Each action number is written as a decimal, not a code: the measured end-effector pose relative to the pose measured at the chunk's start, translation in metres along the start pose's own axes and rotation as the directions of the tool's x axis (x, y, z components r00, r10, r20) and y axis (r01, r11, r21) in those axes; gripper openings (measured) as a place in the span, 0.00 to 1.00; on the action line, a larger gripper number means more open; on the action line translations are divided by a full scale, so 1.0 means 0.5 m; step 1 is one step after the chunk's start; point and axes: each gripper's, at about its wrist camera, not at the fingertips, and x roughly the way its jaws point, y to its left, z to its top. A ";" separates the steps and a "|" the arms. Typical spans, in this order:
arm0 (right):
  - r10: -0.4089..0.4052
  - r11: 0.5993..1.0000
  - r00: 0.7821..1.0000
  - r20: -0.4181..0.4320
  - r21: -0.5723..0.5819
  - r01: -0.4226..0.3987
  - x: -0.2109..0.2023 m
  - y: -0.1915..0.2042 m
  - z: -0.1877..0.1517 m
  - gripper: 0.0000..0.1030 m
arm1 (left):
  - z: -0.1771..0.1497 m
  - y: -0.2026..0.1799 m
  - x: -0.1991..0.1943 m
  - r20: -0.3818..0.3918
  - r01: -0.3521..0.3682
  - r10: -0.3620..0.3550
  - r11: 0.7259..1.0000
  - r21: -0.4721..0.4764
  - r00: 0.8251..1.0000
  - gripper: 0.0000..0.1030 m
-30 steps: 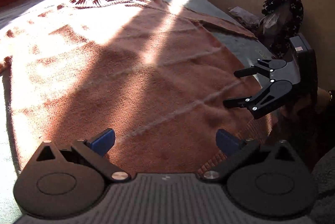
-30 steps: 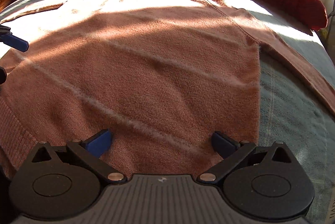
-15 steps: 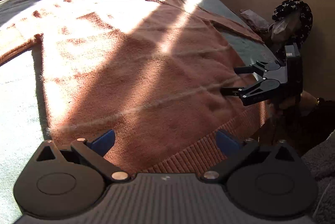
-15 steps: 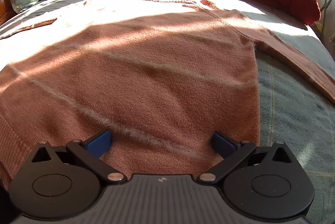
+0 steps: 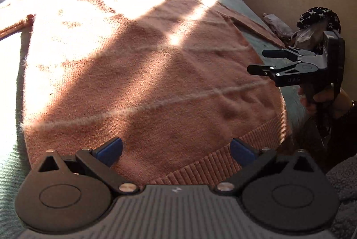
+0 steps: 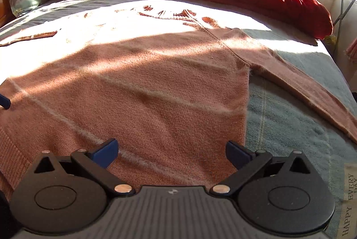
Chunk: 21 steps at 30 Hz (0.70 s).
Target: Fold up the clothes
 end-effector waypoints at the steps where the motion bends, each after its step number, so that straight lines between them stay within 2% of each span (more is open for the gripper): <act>1: 0.010 1.000 1.000 0.003 0.011 -0.010 0.017 -0.005 0.016 1.00 | -0.003 -0.001 0.002 0.002 -0.007 0.007 1.000 -0.009 1.000 0.99; 3: 0.037 0.998 0.999 -0.016 0.041 -0.036 0.056 -0.013 0.041 1.00 | -0.011 -0.003 0.004 0.010 -0.022 0.022 0.999 -0.027 1.000 0.99; 6: 0.046 0.996 0.994 -0.104 0.080 -0.038 0.115 -0.014 0.035 1.00 | -0.025 0.001 -0.011 0.032 -0.037 0.039 0.998 -0.058 0.999 0.99; 9: 0.045 0.997 0.997 -0.064 0.065 -0.040 0.110 -0.009 0.011 1.00 | -0.025 0.014 -0.037 0.062 -0.058 0.064 0.994 -0.091 0.996 0.99; 13: 0.068 0.994 0.995 -0.070 0.089 -0.062 0.115 -0.020 0.010 1.00 | 0.032 0.038 -0.067 0.161 -0.102 0.113 0.992 -0.076 0.980 0.99; 16: 0.047 0.996 0.994 -0.095 0.079 -0.039 0.122 -0.011 0.018 1.00 | 0.085 0.059 -0.064 0.216 -0.133 0.143 0.989 -0.062 0.966 0.99; 18: 0.036 0.997 0.994 -0.104 0.072 -0.029 0.124 -0.007 0.020 1.00 | 0.114 0.079 -0.039 0.213 -0.139 0.152 0.988 -0.073 0.965 0.99; 21: 0.036 0.997 0.995 -0.093 0.074 -0.029 0.121 -0.008 0.015 1.00 | 0.135 0.113 0.007 0.174 -0.123 0.141 0.986 -0.113 0.975 0.99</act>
